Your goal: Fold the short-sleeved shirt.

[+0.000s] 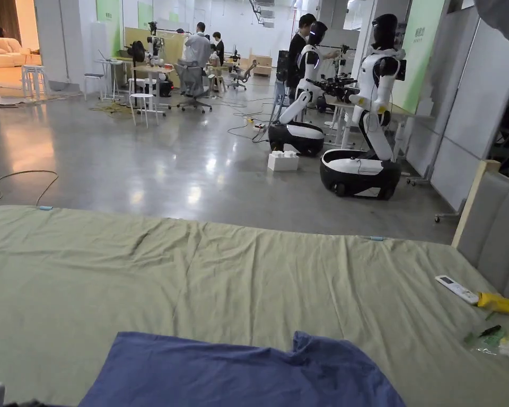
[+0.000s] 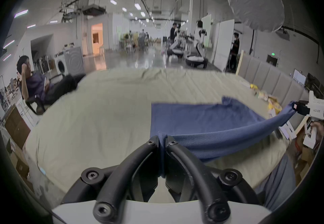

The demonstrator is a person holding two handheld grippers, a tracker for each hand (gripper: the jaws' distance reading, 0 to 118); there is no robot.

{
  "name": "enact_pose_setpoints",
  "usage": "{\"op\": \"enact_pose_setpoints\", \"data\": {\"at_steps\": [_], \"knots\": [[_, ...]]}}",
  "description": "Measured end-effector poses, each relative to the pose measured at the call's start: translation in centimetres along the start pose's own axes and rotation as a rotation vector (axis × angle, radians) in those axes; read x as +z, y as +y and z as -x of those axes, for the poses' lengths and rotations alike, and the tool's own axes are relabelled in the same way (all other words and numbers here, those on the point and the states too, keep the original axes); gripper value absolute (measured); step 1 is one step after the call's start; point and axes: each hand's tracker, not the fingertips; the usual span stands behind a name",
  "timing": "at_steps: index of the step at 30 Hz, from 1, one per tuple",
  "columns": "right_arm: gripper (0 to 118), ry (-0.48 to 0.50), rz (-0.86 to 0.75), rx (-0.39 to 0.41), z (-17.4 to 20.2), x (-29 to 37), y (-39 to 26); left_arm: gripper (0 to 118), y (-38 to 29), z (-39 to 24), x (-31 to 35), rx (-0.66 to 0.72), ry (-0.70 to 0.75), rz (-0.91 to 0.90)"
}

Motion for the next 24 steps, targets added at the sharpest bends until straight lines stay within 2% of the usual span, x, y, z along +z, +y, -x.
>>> {"op": "enact_pose_setpoints", "data": {"at_steps": [3, 5, 8, 12, 18, 21, 22, 23, 24], "knots": [[5, 0.046, 0.162, -0.010, 0.9, -0.6, -4.3, 6, -4.2, -0.2, -0.5, -0.004, 0.017, 0.099], [5, 0.058, 0.210, 0.032, 1.8, -1.3, -6.3, 6, -7.0, 0.3, -1.7, -0.013, 0.018, 0.159], [5, 0.086, 0.300, 0.041, 2.4, -2.3, -8.5, 7, -9.5, 0.3, -3.0, 0.000, 0.017, 0.247], [5, 0.089, 0.348, 0.085, 3.1, -3.8, -10.0, 7, -10.8, 0.4, -4.8, -0.015, 0.034, 0.312], [6, 0.118, 0.510, 0.145, 5.1, -4.7, -11.0, 8, -12.0, 0.3, -7.3, -0.052, 0.031, 0.399], [6, 0.120, 0.517, 0.141, 4.5, -5.7, -11.8, 8, -12.1, 0.3, -7.1, -0.051, 0.028, 0.394], [7, 0.112, 0.512, 0.146, 4.6, -5.5, -11.5, 10, -12.0, 0.4, -7.0, -0.050, 0.030, 0.395], [13, 0.105, 0.514, 0.146, 4.8, -4.9, -10.7, 20, -11.8, 0.4, -6.8, -0.048, 0.044, 0.389], [24, 0.092, 0.512, 0.144, 4.8, -4.6, -10.2, 31, -11.2, -0.3, -6.0, -0.048, 0.058, 0.380]]}}
